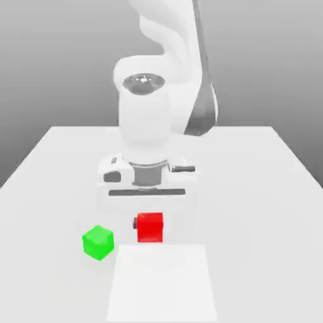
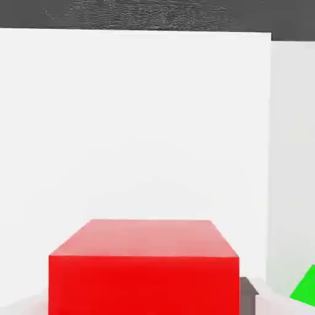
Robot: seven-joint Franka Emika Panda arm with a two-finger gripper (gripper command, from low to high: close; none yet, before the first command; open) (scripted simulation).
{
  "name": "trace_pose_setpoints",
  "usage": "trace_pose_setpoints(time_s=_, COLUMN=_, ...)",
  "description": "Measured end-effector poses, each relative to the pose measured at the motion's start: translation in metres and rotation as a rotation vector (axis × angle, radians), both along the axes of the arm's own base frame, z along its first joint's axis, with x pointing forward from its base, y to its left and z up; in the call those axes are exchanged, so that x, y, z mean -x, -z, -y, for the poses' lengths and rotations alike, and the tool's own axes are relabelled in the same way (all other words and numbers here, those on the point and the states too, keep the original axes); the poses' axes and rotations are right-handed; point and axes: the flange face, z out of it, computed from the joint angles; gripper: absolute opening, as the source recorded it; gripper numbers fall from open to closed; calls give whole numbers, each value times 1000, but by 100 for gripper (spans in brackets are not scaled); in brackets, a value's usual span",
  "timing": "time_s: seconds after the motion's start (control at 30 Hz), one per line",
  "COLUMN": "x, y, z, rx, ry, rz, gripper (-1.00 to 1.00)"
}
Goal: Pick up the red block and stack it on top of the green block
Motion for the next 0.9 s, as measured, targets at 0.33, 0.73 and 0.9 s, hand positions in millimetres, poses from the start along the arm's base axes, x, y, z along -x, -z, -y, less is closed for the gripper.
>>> trace_pose_setpoints(time_s=0.33, x=46, y=-3, z=85, rx=4, ry=172, rz=4, gripper=-100)
trace_pose_setpoints(time_s=0.73, x=48, y=49, z=85, rx=6, ry=172, rz=3, gripper=100)
trace_pose_setpoints(time_s=0.9, x=46, y=29, z=87, rx=1, ry=177, rz=6, gripper=100)
